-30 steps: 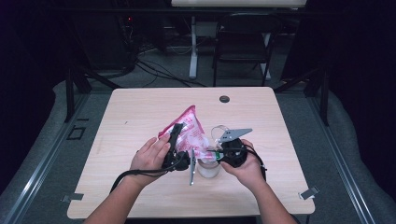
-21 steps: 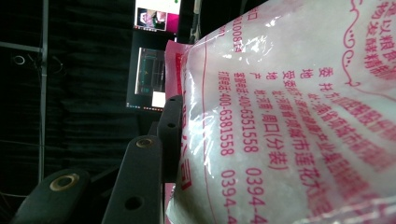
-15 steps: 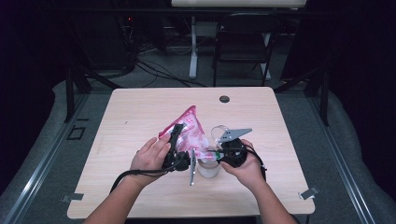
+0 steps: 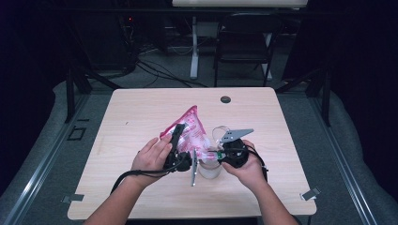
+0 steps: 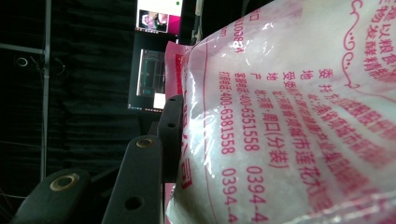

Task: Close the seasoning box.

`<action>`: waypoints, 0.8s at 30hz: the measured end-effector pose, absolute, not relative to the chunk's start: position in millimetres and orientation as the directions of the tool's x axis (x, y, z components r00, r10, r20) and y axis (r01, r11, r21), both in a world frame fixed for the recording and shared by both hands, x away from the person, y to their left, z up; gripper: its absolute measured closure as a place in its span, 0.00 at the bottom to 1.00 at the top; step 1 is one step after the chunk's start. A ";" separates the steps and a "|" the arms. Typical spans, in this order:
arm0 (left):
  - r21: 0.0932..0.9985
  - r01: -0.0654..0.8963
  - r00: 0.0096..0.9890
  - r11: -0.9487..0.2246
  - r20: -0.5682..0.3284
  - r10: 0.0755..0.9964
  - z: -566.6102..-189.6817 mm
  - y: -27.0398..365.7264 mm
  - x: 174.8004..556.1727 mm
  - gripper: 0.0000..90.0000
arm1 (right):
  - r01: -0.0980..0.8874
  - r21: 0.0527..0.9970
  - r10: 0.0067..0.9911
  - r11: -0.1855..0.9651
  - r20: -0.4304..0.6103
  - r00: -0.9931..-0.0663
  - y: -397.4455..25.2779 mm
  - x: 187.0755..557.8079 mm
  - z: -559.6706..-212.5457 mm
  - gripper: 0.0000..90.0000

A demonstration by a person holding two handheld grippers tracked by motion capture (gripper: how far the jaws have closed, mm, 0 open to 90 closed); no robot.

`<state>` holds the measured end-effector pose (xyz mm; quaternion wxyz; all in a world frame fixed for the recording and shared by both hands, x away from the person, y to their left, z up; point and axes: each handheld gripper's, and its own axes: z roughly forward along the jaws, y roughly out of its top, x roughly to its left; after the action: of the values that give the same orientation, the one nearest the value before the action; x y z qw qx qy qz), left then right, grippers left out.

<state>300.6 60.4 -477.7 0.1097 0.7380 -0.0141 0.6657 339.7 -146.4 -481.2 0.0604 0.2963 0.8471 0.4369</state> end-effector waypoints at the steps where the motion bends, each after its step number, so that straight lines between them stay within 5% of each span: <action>1: 0.143 -0.167 0.113 -0.976 0.986 0.125 -477.6 60.3 300.7 0.71 | 0.449 0.776 0.555 0.443 0.156 -0.817 -146.5 339.8 -481.1 1.00; 24: 0.138 -0.175 0.114 -0.975 0.986 0.119 -476.3 58.0 300.1 0.71 | 0.456 0.765 0.557 0.456 0.154 -0.816 -145.8 340.5 -483.4 1.00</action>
<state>300.1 58.0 -476.3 0.1104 0.7382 -0.0192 0.6652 340.5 -145.8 -483.4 0.0591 0.2975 0.8511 0.4285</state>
